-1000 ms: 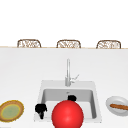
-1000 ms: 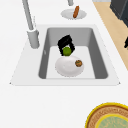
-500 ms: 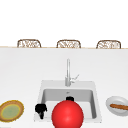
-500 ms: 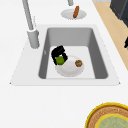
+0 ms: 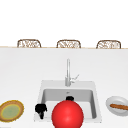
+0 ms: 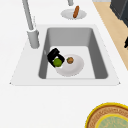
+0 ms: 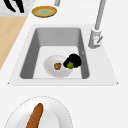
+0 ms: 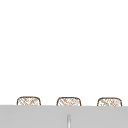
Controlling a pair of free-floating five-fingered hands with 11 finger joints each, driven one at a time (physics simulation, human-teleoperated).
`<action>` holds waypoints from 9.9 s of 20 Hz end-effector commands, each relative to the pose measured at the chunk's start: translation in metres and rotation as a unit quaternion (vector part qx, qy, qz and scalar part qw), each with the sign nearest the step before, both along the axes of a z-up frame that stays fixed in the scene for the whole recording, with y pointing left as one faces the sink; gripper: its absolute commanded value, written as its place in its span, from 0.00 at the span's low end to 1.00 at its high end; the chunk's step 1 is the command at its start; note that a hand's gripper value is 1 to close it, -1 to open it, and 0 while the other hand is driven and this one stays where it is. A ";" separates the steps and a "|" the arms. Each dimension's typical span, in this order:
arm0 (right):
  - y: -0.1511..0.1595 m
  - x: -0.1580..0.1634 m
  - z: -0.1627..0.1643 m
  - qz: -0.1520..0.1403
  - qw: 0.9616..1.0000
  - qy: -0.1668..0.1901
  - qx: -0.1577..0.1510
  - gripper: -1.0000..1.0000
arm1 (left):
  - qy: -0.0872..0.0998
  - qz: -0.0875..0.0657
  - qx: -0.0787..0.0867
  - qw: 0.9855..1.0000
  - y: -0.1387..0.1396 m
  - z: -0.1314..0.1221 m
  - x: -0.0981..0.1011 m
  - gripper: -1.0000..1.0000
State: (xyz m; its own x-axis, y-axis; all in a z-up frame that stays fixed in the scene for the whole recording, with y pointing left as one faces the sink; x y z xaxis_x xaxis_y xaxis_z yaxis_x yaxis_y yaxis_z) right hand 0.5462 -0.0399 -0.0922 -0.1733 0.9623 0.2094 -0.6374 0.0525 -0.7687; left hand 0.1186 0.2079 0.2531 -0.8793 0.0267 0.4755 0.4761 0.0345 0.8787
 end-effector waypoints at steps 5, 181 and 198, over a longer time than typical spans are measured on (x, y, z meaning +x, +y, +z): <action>0.000 -0.028 0.002 0.001 0.999 -0.045 0.003 0.00 | 0.000 0.000 0.000 1.000 0.000 0.000 0.000 0.50; 0.001 0.141 0.313 -0.052 0.930 0.046 -0.361 1.00 | 0.000 0.000 0.000 1.000 0.000 0.000 0.000 0.50; 0.010 0.125 0.274 -0.094 0.831 0.007 -0.548 1.00 | 0.000 0.000 0.000 1.000 0.000 0.000 0.000 0.50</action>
